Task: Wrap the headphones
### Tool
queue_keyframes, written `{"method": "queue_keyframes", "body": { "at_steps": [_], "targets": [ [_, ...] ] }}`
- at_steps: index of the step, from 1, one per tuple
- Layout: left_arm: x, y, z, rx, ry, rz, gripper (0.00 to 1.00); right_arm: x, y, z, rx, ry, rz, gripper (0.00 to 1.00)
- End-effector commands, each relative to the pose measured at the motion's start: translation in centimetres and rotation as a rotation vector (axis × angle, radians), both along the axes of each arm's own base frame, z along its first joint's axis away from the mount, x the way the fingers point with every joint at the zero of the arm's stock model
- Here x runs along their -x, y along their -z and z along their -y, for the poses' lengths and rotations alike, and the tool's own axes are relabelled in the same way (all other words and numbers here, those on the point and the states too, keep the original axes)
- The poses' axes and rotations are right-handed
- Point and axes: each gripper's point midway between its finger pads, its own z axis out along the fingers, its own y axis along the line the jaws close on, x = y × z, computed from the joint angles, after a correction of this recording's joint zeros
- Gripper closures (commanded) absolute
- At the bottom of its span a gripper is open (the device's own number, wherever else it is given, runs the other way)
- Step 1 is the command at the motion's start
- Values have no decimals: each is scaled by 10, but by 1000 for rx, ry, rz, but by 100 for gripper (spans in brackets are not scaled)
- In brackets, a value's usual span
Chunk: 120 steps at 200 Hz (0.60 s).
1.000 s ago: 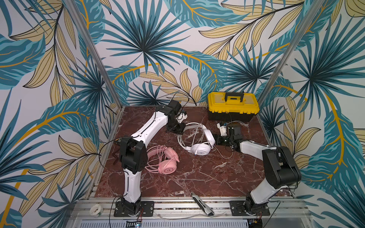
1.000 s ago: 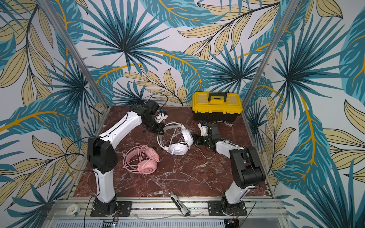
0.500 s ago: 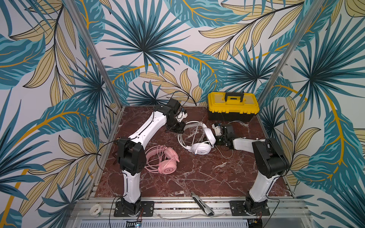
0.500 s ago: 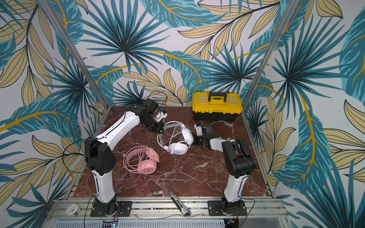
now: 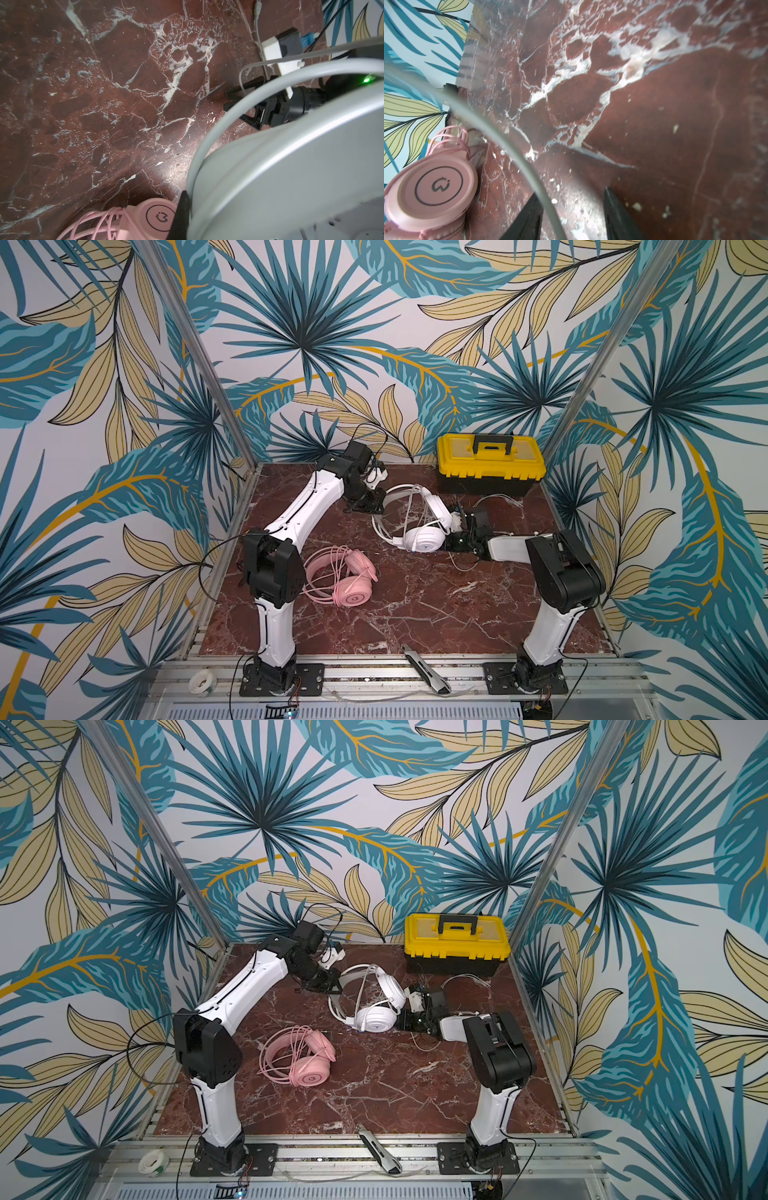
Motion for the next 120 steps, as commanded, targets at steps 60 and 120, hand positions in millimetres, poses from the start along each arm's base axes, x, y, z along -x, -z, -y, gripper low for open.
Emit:
{"method": "queue_keyframes", "body": {
  "at_steps": [60, 120],
  "targets": [
    [-9, -32, 15, 130, -32, 15, 100, 44, 36, -22, -61, -49, -152, 66],
    [-26, -33, 6, 145, -126, 17, 100, 61, 41, -25, -78, -50, -173, 69]
  ]
}}
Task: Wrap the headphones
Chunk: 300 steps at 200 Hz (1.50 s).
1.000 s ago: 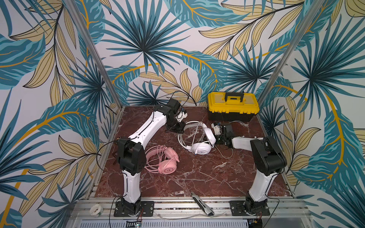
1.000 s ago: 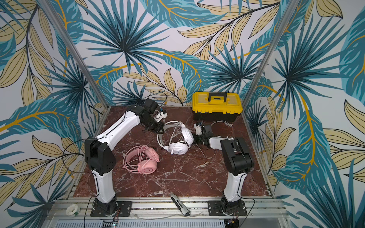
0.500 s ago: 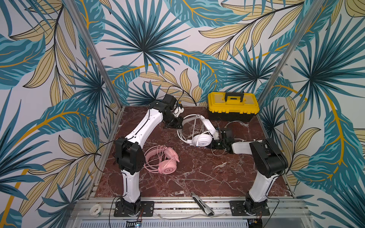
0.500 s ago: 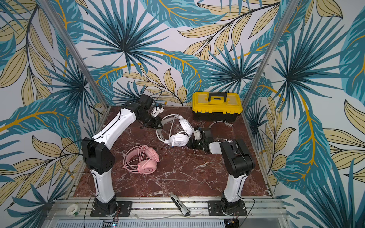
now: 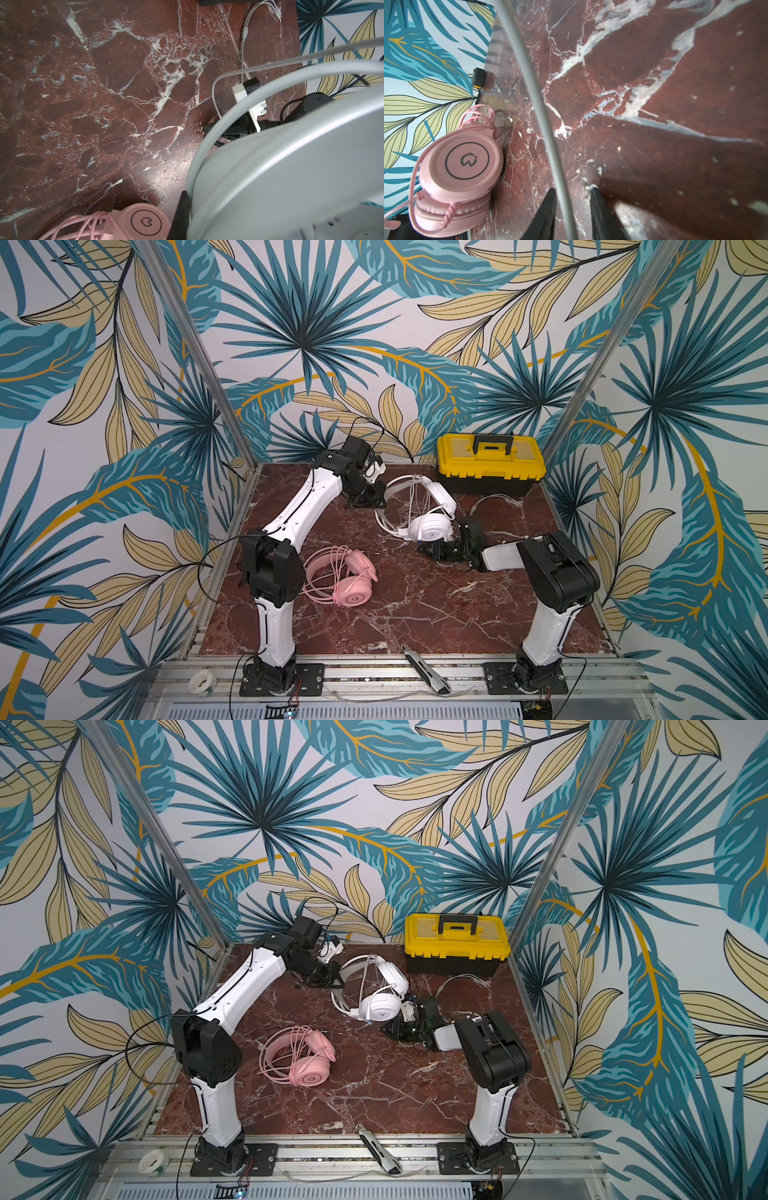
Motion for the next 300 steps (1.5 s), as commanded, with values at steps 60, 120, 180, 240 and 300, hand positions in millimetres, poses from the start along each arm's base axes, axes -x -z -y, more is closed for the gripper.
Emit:
{"method": "queue_keyframes", "body": {
  "at_steps": [60, 120, 180, 240, 300],
  "targets": [
    [-27, -17, 0, 91, -93, 36, 100, 56, 41, 8, 49, -24, -174, 70],
    [-35, -19, -9, 101, -142, 35, 100, 65, 40, 6, 57, -46, -191, 65],
    [-48, -21, -18, 106, -205, 50, 100, 77, 43, 5, 77, -65, -228, 61],
    [-59, -13, -32, 88, -312, 44, 100, 89, 37, 1, 117, -89, -214, 82],
    [-72, -1, -56, 36, -477, 35, 100, 104, 10, -3, 173, -106, -147, 93]
  ]
}}
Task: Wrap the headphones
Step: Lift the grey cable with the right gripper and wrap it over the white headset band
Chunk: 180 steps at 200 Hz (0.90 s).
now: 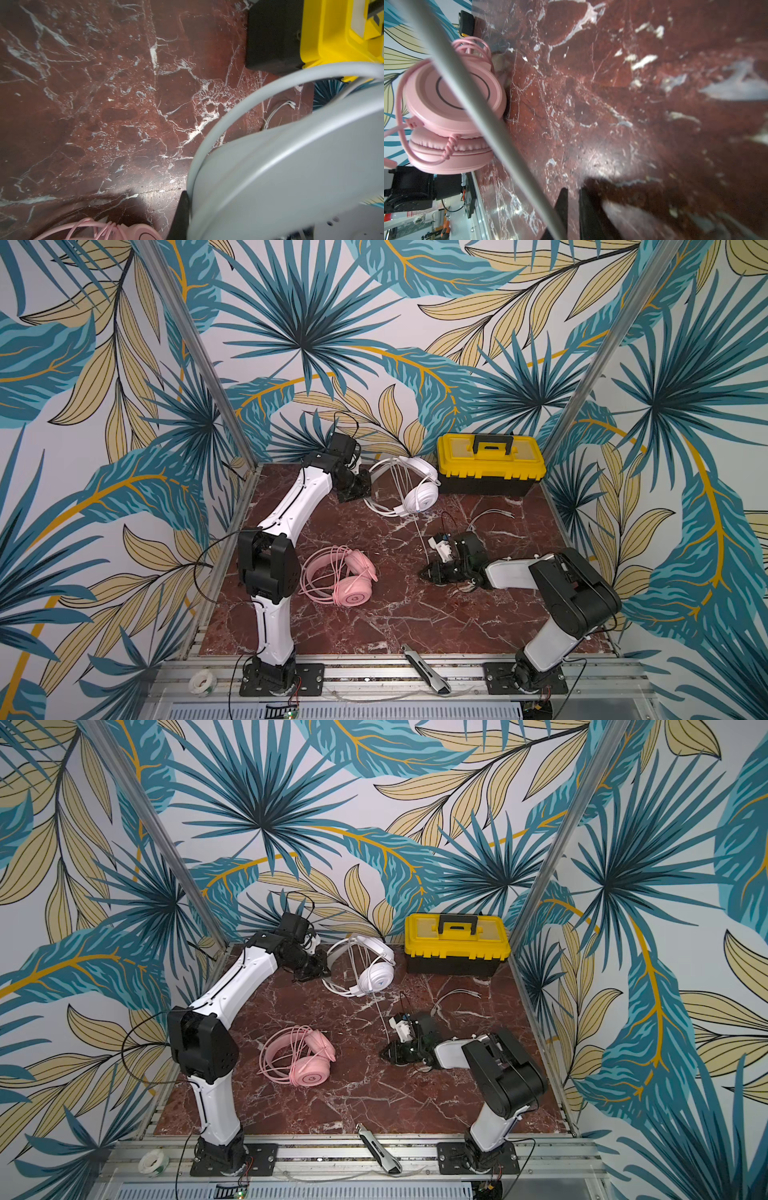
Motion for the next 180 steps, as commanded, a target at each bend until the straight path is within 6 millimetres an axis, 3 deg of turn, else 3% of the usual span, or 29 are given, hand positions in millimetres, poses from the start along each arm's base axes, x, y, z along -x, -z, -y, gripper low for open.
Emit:
{"method": "queue_keyframes", "body": {
  "at_steps": [1, 19, 70, 133, 180],
  "targets": [
    [-20, -13, -7, 23, -98, 61, 100, 20, 4, 7, 83, -7, -29, 93],
    [-21, -7, -15, -2, -147, 51, 100, 26, -11, 3, 122, -56, 12, 100],
    [-22, 6, -29, -36, -278, 32, 100, 47, -62, -13, 249, -286, 102, 100],
    [-15, 29, -24, -168, -212, 36, 100, 58, -130, -21, 272, -500, 209, 100],
    [-9, 41, -17, -282, -126, 38, 100, 52, -162, -12, 375, -640, 336, 100]
  ]
}}
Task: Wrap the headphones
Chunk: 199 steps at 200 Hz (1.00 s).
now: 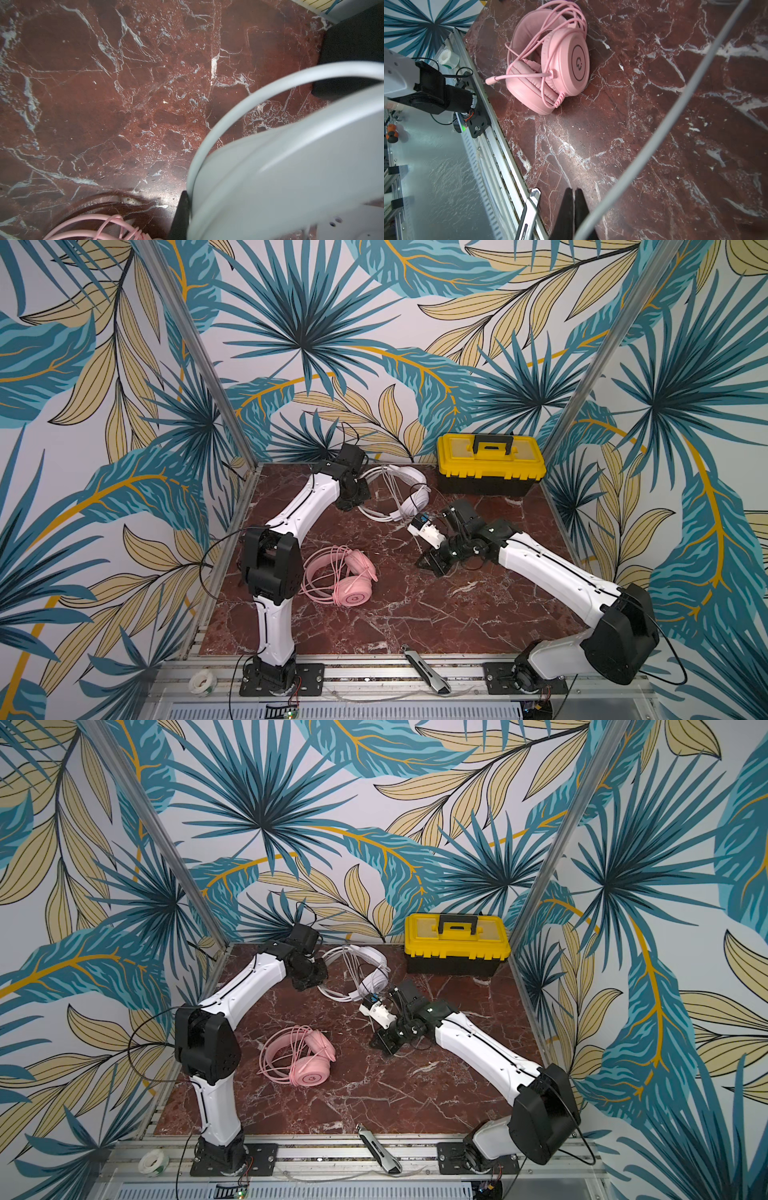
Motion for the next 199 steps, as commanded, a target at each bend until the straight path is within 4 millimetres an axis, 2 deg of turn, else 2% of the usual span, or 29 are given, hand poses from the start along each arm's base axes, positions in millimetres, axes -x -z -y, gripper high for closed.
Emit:
{"method": "queue_keyframes", "body": {
  "at_steps": [1, 50, 83, 120, 145, 175, 199],
  "targets": [
    [-7, -1, 4, -57, 44, 35, 100, 15, -6, 16, 109, -132, 41, 100],
    [-2, 1, 25, -130, 177, 45, 100, -3, -38, 24, 210, -342, 304, 100],
    [2, 3, 34, -183, 245, 49, 100, -16, -53, 24, 269, -436, 393, 100],
    [6, 6, 44, -198, 313, 38, 100, -28, -49, 27, 356, -524, 413, 100],
    [14, 6, 60, -189, 401, 16, 100, -35, -51, 26, 385, -569, 433, 100],
    [20, 10, 75, -207, 476, 2, 100, -53, -65, 18, 392, -566, 520, 100],
    [25, 8, 84, -191, 526, 9, 100, -70, -61, 24, 471, -575, 582, 100]
  ]
}}
